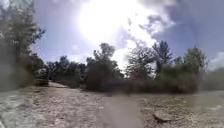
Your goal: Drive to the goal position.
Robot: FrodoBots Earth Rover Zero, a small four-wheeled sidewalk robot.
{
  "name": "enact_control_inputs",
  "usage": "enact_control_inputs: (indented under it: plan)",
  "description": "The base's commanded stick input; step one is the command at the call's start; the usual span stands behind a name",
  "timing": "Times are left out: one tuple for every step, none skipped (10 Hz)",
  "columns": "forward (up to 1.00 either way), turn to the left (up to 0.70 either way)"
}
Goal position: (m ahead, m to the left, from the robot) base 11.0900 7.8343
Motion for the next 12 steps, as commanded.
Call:
enact_control_inputs:
  plan:
    - [0.7, 0.35]
    - [0.7, 0.35]
    - [0.7, 0.18]
    - [0.7, 0.02]
    - [0.7, 0.0]
    - [0.7, 0.0]
    - [0.7, 0.0]
    - [0.7, 0.0]
    - [0.7, 0.0]
    - [0.7, 0.0]
    - [0.7, 0.0]
    - [0.7, 0.0]
